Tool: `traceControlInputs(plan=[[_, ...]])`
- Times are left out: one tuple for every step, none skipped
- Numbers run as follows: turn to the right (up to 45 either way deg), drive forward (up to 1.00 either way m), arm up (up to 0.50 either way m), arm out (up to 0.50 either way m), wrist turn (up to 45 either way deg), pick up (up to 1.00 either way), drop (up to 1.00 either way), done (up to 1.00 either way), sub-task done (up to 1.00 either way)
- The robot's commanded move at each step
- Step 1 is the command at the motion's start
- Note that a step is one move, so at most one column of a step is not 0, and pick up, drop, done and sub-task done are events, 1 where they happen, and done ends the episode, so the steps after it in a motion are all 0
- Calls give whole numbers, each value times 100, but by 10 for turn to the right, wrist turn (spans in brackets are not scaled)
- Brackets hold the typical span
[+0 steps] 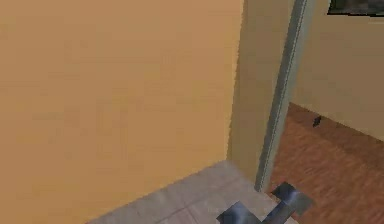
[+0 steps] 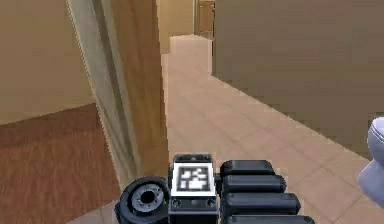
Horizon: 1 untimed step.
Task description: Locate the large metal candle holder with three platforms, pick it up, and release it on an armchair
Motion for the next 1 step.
traceControlInputs(plan=[[0, 25, 0, 0, 0, 0, 0, 0, 0]])
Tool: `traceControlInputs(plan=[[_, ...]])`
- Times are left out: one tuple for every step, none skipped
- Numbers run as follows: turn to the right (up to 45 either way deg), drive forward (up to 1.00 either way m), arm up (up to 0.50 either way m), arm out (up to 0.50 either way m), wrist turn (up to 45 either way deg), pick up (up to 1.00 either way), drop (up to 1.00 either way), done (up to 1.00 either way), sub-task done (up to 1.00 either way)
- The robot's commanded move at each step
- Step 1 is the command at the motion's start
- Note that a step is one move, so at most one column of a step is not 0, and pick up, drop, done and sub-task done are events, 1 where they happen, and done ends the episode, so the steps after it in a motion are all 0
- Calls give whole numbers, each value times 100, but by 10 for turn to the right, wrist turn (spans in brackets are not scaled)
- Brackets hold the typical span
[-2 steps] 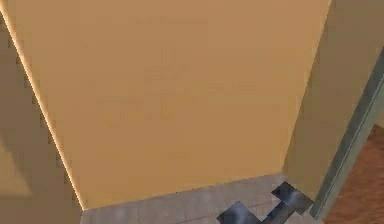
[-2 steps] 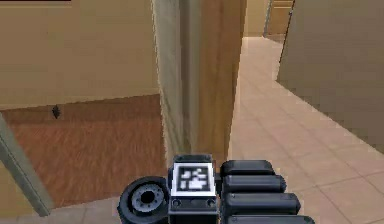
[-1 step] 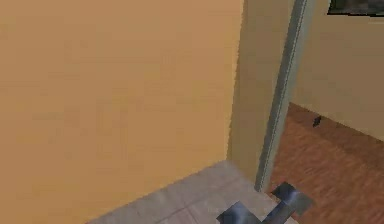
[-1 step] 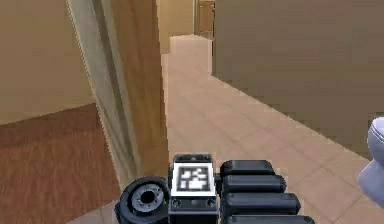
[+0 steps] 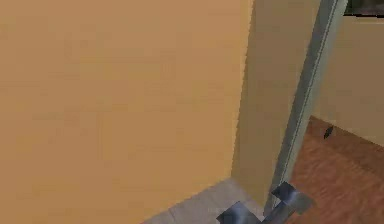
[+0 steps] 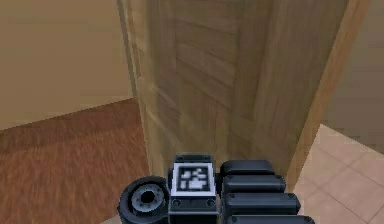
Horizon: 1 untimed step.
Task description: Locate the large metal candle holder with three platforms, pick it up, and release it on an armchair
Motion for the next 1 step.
traceControlInputs(plan=[[390, 0, 0, 0, 0, 0, 0, 0, 0]])
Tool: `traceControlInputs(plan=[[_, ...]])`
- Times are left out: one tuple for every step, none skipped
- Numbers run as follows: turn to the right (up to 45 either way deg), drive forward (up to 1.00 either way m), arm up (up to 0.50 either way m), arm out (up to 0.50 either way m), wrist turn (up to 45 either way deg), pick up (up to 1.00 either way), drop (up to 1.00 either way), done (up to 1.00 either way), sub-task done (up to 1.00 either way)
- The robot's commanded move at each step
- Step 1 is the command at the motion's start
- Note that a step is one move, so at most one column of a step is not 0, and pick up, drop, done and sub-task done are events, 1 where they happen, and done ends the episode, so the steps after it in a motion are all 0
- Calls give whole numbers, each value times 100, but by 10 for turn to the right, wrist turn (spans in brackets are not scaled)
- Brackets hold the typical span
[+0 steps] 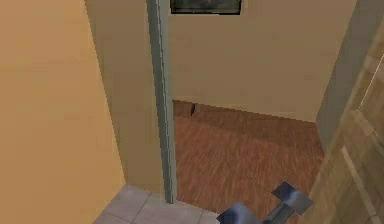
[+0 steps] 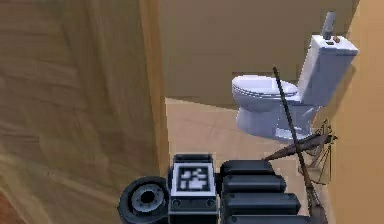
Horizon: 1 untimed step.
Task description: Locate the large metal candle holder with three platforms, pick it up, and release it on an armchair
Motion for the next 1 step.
traceControlInputs(plan=[[0, 100, 0, 0, 0, 0, 0, 0, 0]])
